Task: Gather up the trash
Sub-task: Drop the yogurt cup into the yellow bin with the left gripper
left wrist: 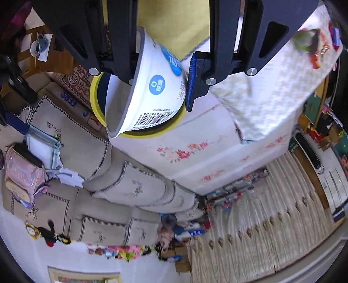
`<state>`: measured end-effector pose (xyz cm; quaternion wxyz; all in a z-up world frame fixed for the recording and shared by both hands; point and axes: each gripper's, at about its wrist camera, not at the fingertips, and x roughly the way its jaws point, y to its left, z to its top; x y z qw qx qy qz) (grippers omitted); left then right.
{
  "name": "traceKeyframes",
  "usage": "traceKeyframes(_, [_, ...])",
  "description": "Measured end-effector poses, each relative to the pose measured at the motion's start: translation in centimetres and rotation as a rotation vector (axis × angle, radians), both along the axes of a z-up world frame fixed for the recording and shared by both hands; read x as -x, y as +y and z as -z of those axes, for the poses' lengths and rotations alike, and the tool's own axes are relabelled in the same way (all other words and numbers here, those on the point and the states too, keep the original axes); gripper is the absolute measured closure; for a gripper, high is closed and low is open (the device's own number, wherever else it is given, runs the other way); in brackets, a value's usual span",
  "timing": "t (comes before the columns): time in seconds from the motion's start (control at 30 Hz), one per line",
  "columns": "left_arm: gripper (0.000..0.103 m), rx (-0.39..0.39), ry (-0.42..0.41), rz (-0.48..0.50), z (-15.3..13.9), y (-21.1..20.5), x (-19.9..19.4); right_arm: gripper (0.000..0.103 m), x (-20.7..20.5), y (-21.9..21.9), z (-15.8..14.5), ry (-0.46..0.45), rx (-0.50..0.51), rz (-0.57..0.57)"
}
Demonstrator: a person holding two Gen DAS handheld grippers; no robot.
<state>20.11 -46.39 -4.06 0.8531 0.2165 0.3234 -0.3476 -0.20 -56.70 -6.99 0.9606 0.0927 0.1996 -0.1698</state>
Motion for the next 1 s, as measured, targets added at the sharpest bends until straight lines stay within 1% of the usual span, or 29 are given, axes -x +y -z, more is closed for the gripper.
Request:
traceKeyframes(0.1, [0.079, -0.035, 0.047, -0.022, 2.5, -2.7, -2.2, 0.022, 0.0, -0.1, 0.3, 0.0, -0.003, -0.003])
traceKeyframes(0.17, [0.074, -0.049, 0.051, -0.039, 3.9, -3.4, -3.3, 0.022, -0.1, -0.2, 0.6, 0.001, -0.01, -0.001])
traceKeyframes(0.23, [0.059, -0.058, 0.036, -0.057, 4.7, -4.2, -4.2, 0.022, 0.3, 0.1, 0.4, 0.0, -0.019, 0.001])
traceKeyframes(0.27, [0.057, -0.055, 0.03, -0.061, 4.8, -4.4, -4.4, 0.022, 0.2, 0.2, 0.3, -0.001, -0.022, 0.001])
traceKeyframes(0.37, [0.052, -0.019, 0.024, -0.062, 3.7, -3.3, -4.3, 0.021, 0.0, 0.3, 0.2, -0.002, -0.024, -0.002])
traceKeyframes(0.43, [0.038, 0.016, -0.018, -0.068, 2.0, -1.5, -3.9, 0.02, -0.2, 0.6, 0.3, 0.004, -0.024, -0.009])
traceKeyframes(0.5, [0.033, 0.051, -0.042, -0.064, 0.7, 0.0, -3.4, 0.02, -0.6, 1.1, 0.2, 0.007, -0.025, -0.018])
traceKeyframes(0.57, [0.033, 0.078, -0.045, -0.069, -0.4, 1.1, -3.1, 0.02, -0.9, 1.6, 0.0, 0.01, -0.028, -0.032])
traceKeyframes(0.63, [0.033, 0.12, -0.031, -0.082, -1.8, 2.8, -2.7, 0.02, -1.3, 2.4, -0.1, 0.012, -0.029, -0.052])
traceKeyframes(0.7, [0.032, 0.168, -0.025, -0.102, -3.5, 5.4, -2.2, 0.02, -1.8, 3.0, -0.1, 0.018, -0.039, -0.079])
traceKeyframes(0.77, [0.024, 0.201, -0.039, -0.134, -4.8, 8.3, -1.4, 0.019, -2.5, 3.7, 0.1, 0.028, -0.056, -0.115])
traceKeyframes(0.8, [0.018, 0.216, -0.059, -0.171, -5.6, 10.9, -0.7, 0.019, -3.2, 4.4, 0.2, 0.038, -0.067, -0.15])
traceKeyframes(0.83, [0.012, 0.222, -0.069, -0.191, -5.9, 12.2, -0.3, 0.019, -3.9, 5.3, 0.4, 0.049, -0.072, -0.185])
traceKeyframes(0.93, [0.005, 0.251, -0.115, -0.313, -7.0, 19.2, 1.5, 0.019, -6.1, 8.4, 1.2, 0.093, -0.072, -0.277])
traceKeyframes(1.0, [0.005, 0.263, -0.133, -0.411, -7.1, 24.2, 2.4, 0.019, -7.9, 11.2, 1.9, 0.127, -0.081, -0.356])
